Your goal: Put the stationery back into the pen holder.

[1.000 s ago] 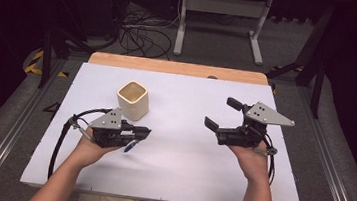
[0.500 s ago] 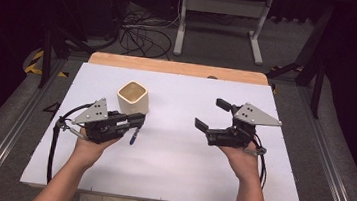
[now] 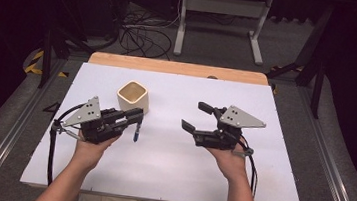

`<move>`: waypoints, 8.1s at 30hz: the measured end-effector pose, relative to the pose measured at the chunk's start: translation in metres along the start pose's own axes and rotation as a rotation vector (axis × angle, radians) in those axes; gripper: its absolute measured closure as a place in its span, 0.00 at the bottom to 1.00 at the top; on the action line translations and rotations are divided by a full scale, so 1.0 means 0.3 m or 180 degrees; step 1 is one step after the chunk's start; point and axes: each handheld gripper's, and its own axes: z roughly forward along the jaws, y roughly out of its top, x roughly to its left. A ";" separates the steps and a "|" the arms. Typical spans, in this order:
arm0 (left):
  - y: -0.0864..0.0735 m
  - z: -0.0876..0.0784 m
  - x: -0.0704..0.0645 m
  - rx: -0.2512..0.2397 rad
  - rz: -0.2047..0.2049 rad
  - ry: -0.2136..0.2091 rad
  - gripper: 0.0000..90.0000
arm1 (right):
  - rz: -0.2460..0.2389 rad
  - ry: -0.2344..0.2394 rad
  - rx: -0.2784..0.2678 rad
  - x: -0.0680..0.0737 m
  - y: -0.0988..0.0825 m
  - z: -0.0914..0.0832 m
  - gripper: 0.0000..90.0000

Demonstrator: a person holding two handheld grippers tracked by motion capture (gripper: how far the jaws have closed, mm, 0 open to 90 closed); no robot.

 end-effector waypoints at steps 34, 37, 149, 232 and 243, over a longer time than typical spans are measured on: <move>0.001 0.003 -0.041 -0.0400 -0.0151 0.0056 0.89 | 0.0260 0.0584 0.0051 0.205 -0.127 0.251 0.65; 0.000 0.004 -0.044 -0.0434 -0.0162 0.0071 0.89 | 0.0264 0.0605 0.0081 0.214 -0.133 0.262 0.66; -0.092 -0.130 0.041 0.0541 -0.0012 0.0533 0.23 | -0.0134 -0.0057 -0.0209 0.083 -0.030 0.592 0.87; -0.115 -0.135 0.058 0.0533 -0.0192 0.0611 0.23 | 0.0132 -0.0282 0.0349 0.045 -0.135 0.748 0.86; -0.114 -0.137 0.059 0.0526 -0.0187 0.0605 0.23 | 0.0136 -0.0274 0.0412 0.050 -0.130 0.759 0.86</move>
